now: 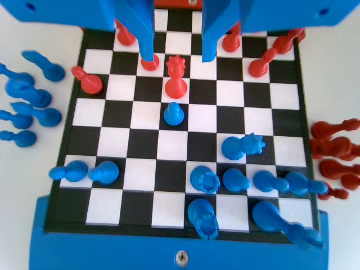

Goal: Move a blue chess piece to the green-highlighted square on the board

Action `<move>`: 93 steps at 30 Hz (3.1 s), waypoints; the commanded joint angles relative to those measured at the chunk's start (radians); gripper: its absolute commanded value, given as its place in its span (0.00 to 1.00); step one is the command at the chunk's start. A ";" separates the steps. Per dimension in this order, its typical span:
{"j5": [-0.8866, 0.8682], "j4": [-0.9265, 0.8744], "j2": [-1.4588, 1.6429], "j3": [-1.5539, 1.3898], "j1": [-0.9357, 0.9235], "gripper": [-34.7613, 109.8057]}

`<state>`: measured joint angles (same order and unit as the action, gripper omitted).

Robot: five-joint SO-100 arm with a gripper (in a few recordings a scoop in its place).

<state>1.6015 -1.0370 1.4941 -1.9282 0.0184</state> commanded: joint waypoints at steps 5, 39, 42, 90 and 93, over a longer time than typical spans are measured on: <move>0.026 0.020 0.003 0.080 -0.009 0.33; 0.080 0.187 -0.067 -0.058 0.002 0.33; 0.083 0.196 -0.075 -0.057 0.002 0.33; 0.091 0.184 -0.048 -0.043 -0.014 0.25; 0.089 0.107 -0.003 -0.006 -0.032 0.25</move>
<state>1.6797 -0.8636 1.3698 -2.0003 0.0061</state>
